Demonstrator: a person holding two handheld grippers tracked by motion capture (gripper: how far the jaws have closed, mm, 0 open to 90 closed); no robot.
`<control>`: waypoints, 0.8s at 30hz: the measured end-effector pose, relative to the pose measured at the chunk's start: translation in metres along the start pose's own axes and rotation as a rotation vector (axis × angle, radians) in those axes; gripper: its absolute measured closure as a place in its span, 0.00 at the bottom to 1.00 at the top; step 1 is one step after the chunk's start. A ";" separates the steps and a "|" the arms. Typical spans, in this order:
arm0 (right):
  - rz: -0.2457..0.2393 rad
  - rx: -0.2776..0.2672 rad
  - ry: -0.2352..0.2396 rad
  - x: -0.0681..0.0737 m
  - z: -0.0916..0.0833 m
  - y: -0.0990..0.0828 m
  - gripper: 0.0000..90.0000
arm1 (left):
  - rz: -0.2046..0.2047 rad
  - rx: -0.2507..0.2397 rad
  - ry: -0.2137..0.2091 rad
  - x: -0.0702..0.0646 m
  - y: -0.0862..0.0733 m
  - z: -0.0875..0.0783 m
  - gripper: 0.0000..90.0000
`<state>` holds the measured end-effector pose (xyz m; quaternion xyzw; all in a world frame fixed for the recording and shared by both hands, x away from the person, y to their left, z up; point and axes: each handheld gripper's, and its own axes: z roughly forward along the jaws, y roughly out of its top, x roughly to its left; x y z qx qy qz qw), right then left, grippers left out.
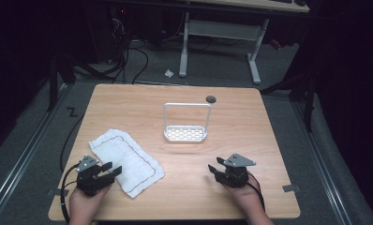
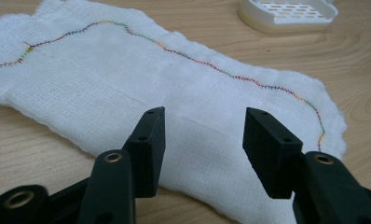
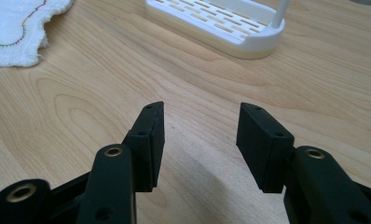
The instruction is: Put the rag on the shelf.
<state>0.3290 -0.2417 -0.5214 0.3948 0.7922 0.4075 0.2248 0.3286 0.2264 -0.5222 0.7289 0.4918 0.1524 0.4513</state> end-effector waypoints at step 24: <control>-0.001 0.022 0.170 0.044 0.026 0.022 0.71 | 0.052 0.046 -0.067 -0.009 0.003 0.004 0.78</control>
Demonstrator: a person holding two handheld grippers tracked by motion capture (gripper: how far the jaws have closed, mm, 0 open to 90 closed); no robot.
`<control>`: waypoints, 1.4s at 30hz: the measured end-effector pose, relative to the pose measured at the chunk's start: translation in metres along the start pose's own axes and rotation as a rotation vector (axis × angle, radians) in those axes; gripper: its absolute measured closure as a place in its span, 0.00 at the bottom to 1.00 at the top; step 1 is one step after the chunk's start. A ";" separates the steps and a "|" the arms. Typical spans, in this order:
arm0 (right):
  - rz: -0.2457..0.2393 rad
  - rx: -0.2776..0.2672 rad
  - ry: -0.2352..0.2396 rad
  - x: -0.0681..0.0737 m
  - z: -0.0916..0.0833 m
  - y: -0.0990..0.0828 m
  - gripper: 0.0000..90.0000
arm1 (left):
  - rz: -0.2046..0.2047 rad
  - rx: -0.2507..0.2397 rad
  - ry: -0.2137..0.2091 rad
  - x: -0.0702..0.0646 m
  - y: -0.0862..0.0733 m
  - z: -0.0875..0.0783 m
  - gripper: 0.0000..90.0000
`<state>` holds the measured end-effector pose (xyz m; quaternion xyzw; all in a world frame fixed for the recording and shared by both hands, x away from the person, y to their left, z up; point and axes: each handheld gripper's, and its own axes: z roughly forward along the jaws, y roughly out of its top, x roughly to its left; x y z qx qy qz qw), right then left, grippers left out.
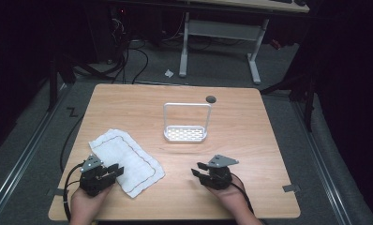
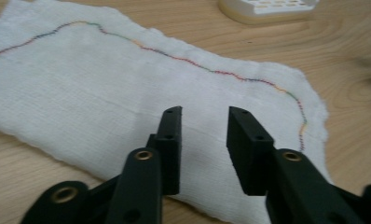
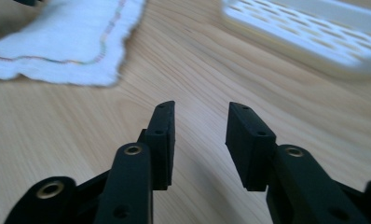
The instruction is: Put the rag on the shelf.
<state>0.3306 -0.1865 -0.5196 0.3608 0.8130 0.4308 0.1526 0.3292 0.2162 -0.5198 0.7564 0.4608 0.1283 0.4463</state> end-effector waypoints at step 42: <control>-0.148 0.121 0.119 0.062 0.034 0.001 1.00 | 0.243 0.196 -0.243 -0.066 -0.012 0.028 0.87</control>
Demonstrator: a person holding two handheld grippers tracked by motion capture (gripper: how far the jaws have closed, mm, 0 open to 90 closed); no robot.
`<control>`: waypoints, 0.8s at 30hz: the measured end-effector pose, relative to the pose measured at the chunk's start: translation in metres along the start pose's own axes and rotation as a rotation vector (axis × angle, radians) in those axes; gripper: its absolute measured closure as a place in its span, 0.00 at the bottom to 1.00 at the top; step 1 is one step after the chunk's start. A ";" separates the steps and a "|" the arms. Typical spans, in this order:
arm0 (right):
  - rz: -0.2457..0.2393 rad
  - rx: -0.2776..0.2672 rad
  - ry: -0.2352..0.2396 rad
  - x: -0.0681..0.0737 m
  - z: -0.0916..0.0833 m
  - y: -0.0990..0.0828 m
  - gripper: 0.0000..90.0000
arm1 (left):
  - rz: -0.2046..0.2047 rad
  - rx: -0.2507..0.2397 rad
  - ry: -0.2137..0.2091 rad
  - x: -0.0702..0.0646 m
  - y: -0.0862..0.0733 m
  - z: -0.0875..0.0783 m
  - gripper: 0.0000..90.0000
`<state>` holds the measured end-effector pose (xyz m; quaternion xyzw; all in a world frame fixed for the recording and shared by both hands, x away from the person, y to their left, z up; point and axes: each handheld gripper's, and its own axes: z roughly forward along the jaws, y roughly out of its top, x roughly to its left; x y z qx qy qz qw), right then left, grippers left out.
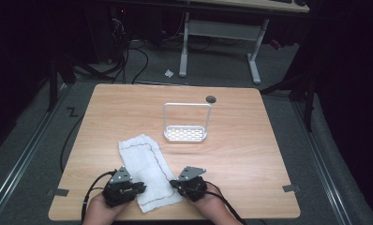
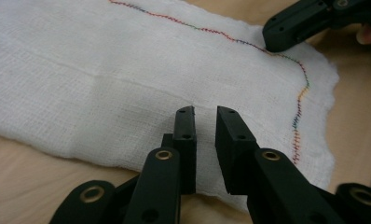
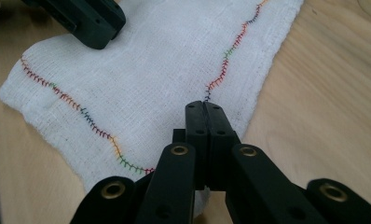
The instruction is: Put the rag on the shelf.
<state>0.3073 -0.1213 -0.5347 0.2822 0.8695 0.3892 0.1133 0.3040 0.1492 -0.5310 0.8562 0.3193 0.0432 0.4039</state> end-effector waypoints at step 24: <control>0.029 0.028 -0.059 -0.050 0.066 0.068 0.97 | -0.123 -0.084 0.170 0.032 0.006 0.004 0.85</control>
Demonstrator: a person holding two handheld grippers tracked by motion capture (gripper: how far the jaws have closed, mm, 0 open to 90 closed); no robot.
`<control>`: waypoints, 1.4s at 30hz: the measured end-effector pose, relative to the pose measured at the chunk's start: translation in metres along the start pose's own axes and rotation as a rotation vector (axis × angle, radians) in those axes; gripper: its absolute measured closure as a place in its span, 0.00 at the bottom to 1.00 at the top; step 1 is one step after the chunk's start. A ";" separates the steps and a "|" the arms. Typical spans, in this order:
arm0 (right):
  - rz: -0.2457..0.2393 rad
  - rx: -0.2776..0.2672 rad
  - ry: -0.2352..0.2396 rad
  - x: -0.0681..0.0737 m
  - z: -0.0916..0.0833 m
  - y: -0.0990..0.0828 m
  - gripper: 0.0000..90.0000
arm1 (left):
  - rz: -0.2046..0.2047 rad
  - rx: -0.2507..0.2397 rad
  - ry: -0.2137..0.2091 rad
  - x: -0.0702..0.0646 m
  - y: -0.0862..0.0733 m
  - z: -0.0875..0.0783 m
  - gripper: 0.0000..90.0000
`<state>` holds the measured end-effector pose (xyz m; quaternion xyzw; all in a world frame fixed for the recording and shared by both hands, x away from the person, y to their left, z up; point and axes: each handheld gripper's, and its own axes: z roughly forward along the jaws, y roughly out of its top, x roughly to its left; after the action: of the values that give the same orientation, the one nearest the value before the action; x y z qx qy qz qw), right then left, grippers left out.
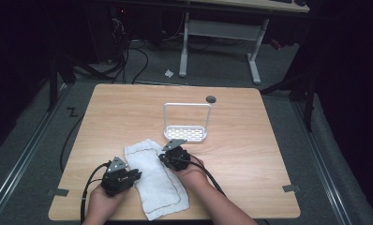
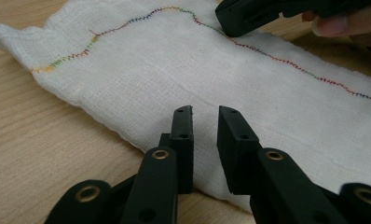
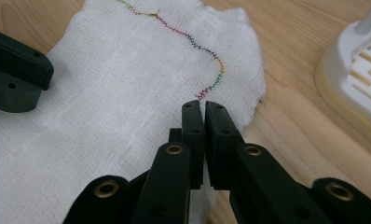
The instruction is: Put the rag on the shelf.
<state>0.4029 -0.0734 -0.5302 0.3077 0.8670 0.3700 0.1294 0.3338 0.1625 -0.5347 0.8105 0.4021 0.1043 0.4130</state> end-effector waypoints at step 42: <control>0.096 -0.018 -0.096 -0.013 -0.118 -0.117 0.95 | 0.094 -0.059 -0.051 -0.058 0.059 0.061 0.71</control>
<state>0.3084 -0.2107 -0.5323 0.3650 0.8408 0.3681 0.1557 0.3592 0.0642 -0.5197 0.8182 0.3499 0.1147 0.4415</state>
